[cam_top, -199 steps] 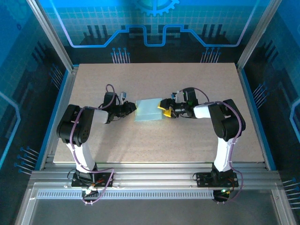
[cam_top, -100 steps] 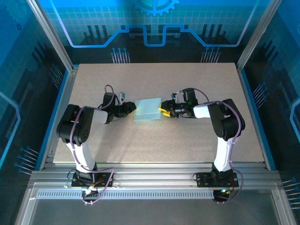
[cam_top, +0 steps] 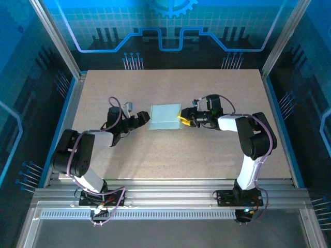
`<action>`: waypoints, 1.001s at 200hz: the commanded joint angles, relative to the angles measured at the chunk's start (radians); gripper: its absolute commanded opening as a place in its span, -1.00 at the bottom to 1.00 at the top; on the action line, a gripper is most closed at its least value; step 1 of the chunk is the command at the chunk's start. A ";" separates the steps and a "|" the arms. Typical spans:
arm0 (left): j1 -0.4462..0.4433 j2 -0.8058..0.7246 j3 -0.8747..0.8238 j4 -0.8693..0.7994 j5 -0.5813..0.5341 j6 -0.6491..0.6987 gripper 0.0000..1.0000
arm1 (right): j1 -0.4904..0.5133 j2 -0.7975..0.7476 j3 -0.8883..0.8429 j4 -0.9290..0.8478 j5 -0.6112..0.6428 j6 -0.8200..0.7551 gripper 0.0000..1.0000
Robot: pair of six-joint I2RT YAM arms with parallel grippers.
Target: Fold the paper box
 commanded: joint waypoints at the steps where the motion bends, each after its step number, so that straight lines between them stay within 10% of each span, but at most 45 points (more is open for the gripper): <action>1: 0.007 -0.067 -0.044 0.174 -0.053 0.126 0.97 | -0.037 -0.053 -0.018 -0.013 -0.044 0.004 -0.15; 122: -0.034 0.047 -0.133 0.764 0.058 1.056 0.95 | -0.218 -0.223 0.064 -0.230 -0.219 -0.044 -0.14; 200: -0.264 0.024 -0.152 0.766 -0.258 1.810 0.97 | -0.219 -0.339 0.081 -0.463 -0.287 -0.160 -0.15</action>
